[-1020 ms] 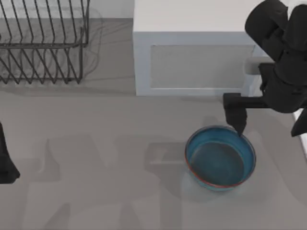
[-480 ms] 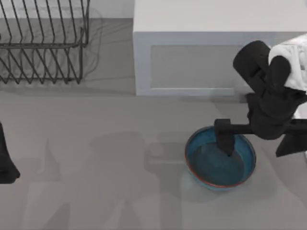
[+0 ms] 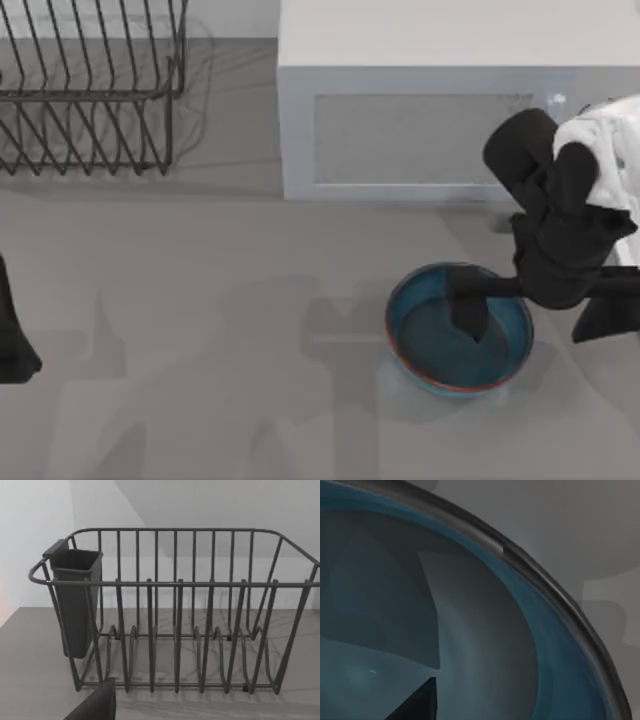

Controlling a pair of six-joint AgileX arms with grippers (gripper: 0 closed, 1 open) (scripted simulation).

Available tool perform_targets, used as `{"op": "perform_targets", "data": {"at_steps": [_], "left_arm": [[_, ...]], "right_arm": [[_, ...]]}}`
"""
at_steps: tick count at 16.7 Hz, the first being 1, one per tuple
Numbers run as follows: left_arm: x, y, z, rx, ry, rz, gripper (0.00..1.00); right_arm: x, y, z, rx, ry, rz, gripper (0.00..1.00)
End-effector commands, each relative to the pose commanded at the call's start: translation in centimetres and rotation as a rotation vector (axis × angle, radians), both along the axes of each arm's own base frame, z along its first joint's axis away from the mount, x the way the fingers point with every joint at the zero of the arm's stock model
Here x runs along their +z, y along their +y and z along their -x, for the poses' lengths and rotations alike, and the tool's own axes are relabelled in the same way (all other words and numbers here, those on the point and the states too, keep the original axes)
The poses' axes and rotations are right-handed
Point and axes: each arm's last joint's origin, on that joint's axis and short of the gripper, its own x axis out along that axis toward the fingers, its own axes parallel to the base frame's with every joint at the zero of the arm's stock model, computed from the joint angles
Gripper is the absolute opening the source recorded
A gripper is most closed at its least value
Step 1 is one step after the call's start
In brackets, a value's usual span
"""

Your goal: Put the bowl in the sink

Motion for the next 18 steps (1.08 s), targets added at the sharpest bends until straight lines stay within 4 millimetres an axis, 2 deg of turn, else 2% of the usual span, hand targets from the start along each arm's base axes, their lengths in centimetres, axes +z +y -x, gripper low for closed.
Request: {"op": "perform_targets", "data": {"at_steps": [12,18], "left_arm": [[0.0,0.0,0.0,0.0,0.0,0.0,1.0],[0.0,0.0,0.0,0.0,0.0,0.0,1.0]], "right_arm": [[0.0,0.0,0.0,0.0,0.0,0.0,0.02],[0.0,0.0,0.0,0.0,0.0,0.0,0.0]]}}
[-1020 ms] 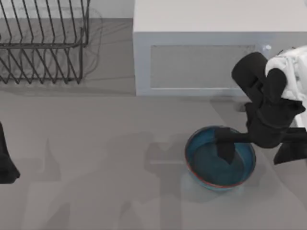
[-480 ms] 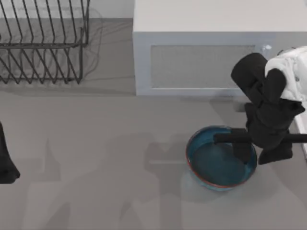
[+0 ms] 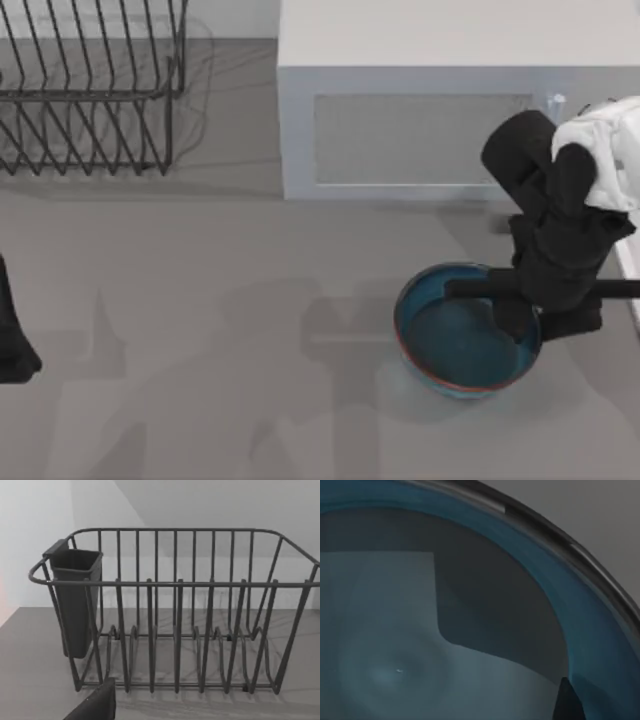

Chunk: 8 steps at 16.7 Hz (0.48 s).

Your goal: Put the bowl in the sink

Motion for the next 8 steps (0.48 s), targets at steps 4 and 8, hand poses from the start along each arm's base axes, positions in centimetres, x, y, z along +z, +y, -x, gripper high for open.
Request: {"op": "perform_targets", "data": {"at_steps": [4,8], "left_arm": [[0.0,0.0,0.0,0.0,0.0,0.0,1.0],[0.0,0.0,0.0,0.0,0.0,0.0,1.0]], "right_arm": [[0.1,0.0,0.0,-0.001,-0.002,0.0,0.0],[3.1,0.5,-0.9,0.003,-0.008,-0.002,0.0]]}}
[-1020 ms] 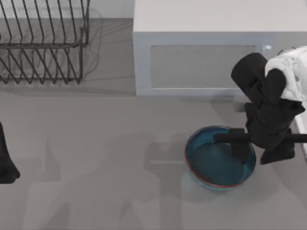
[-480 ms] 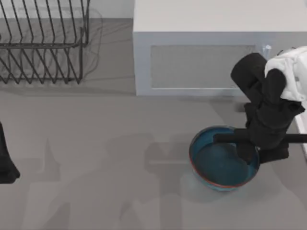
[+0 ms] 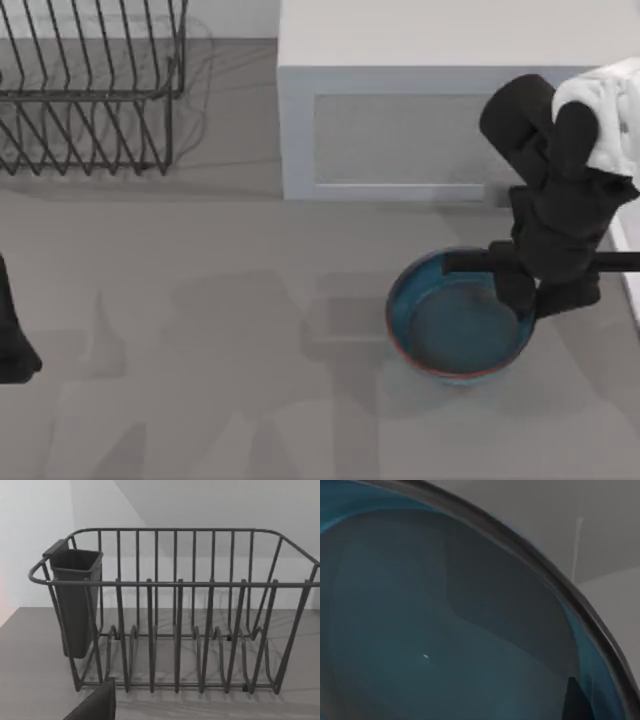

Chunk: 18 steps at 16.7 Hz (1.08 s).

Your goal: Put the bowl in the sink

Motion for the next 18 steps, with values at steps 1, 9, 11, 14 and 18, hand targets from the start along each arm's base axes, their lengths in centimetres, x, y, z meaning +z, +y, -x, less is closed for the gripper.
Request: {"op": "perform_targets", "data": {"at_steps": [1,9,11,14,18], "left_arm": [[0.0,0.0,0.0,0.0,0.0,0.0,1.0],[0.0,0.0,0.0,0.0,0.0,0.0,1.0],[0.0,0.0,0.0,0.0,0.0,0.0,1.0],[0.0,0.0,0.0,0.0,0.0,0.0,1.0],[0.0,0.0,0.0,0.0,0.0,0.0,1.0]], "right_arm": [[1.3,0.1,-0.2,-0.001,0.003,0.002,0.0],[11.7,-0.5,0.8,-0.004,0.009,0.004,0.0],[12.0,-0.6,0.8,-0.004,0.006,0.002,0.0],[11.8,-0.4,0.8,-0.001,0.009,0.003,0.0],[12.9,-0.5,0.7,0.016,-0.07,-0.051,0.0]]}}
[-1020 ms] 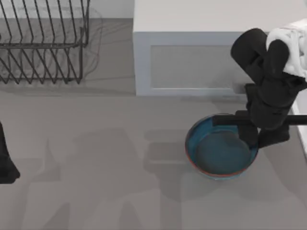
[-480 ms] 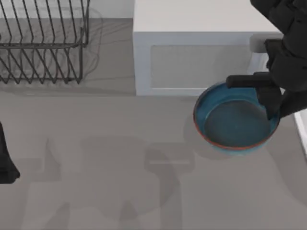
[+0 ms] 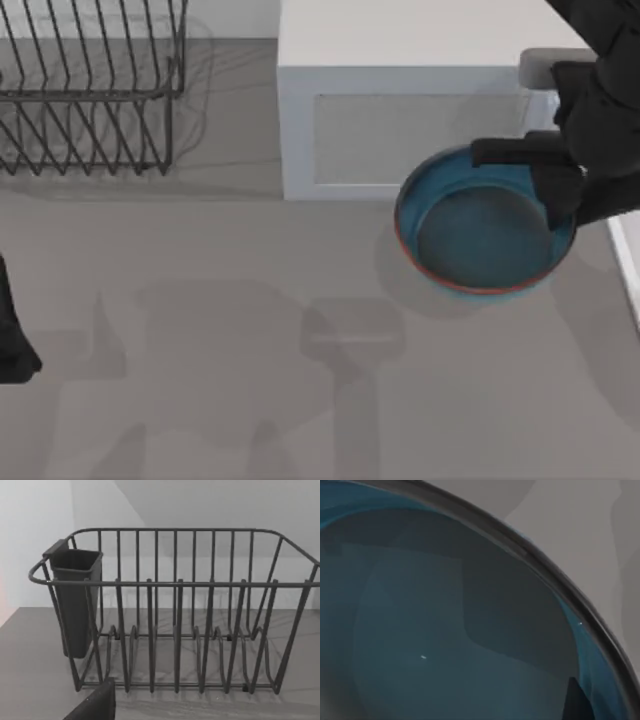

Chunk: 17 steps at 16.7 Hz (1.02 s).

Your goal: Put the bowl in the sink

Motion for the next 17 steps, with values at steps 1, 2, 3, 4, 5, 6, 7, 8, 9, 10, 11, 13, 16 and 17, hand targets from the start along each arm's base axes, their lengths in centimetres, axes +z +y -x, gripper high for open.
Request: {"op": "perform_targets", "data": {"at_steps": [1,2,3,4,5,6,7,8,9,10,11,13,16,17], "left_arm": [[0.0,0.0,0.0,0.0,0.0,0.0,1.0],[0.0,0.0,0.0,0.0,0.0,0.0,1.0],[0.0,0.0,0.0,0.0,0.0,0.0,1.0],[0.0,0.0,0.0,0.0,0.0,0.0,1.0],[0.0,0.0,0.0,0.0,0.0,0.0,1.0],[0.0,0.0,0.0,0.0,0.0,0.0,1.0],[0.0,0.0,0.0,0.0,0.0,0.0,1.0],[0.0,0.0,0.0,0.0,0.0,0.0,1.0],[0.0,0.0,0.0,0.0,0.0,0.0,1.0],[0.0,0.0,0.0,0.0,0.0,0.0,1.0],[0.0,0.0,0.0,0.0,0.0,0.0,1.0],[0.0,0.0,0.0,0.0,0.0,0.0,1.0],[0.0,0.0,0.0,0.0,0.0,0.0,1.0],[0.0,0.0,0.0,0.0,0.0,0.0,1.0]], "right_arm": [[0.6,-0.1,-0.1,0.009,-0.05,-0.033,0.0],[1.3,-0.4,-0.3,0.018,-0.11,-0.07,0.0],[1.9,-0.7,-0.6,0.026,-0.179,-0.109,0.0],[2.6,-1.1,-1.0,0.033,-0.255,-0.149,0.0],[3.2,-1.7,-1.5,0.038,-0.337,-0.186,0.0],[3.7,-2.4,-2.0,0.04,-0.423,-0.219,0.0],[4.0,-3.3,-2.7,0.039,-0.509,-0.247,0.0],[4.2,-4.3,-3.4,0.036,-0.594,-0.267,0.0],[4.2,-5.6,-4.1,0.032,-0.677,-0.281,0.0],[3.9,-6.9,-4.7,0.026,-0.757,-0.287,0.0],[3.6,-8.5,-5.3,0.019,-0.834,-0.287,0.0],[2.4,-11.8,-6.0,0.006,-0.974,-0.27,0.0],[-0.5,-17.0,-5.8,-0.013,-1.145,-0.213,0.0],[-1.6,-18.7,-5.4,-0.019,-1.192,-0.189,0.0]]}}
